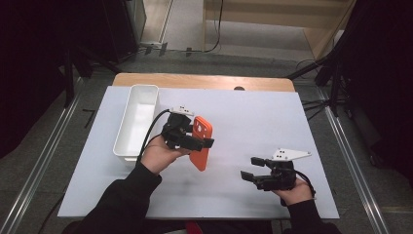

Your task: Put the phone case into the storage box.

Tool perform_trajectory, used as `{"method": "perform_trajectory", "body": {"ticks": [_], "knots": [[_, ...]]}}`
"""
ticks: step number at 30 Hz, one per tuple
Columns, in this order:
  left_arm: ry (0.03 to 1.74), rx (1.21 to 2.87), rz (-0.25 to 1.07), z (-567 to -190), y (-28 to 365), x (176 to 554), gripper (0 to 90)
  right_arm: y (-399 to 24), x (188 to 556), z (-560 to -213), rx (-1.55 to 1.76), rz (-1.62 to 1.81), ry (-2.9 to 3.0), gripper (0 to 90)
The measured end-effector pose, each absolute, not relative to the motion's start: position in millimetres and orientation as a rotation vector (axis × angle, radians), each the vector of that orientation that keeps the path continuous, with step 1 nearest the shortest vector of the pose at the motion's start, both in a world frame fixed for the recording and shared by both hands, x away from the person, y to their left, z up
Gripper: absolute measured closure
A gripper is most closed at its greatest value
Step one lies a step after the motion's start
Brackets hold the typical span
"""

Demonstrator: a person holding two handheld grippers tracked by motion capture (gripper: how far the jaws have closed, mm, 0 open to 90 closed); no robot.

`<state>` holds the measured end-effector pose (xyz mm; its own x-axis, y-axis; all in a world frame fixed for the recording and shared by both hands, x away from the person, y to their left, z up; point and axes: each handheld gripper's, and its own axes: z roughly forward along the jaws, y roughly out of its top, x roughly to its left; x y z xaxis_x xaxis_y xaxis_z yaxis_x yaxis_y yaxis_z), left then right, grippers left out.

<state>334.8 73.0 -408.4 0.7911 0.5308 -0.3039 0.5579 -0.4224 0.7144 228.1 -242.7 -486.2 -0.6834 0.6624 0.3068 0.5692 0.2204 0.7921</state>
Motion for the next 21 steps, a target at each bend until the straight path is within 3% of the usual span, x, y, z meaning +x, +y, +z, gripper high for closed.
{"method": "perform_trajectory", "body": {"ticks": [21], "knots": [[0.74,2.141,-0.068,-380,91,332,16.0,-244,227,-491,1.213,1.466,2.374,25.4]]}}
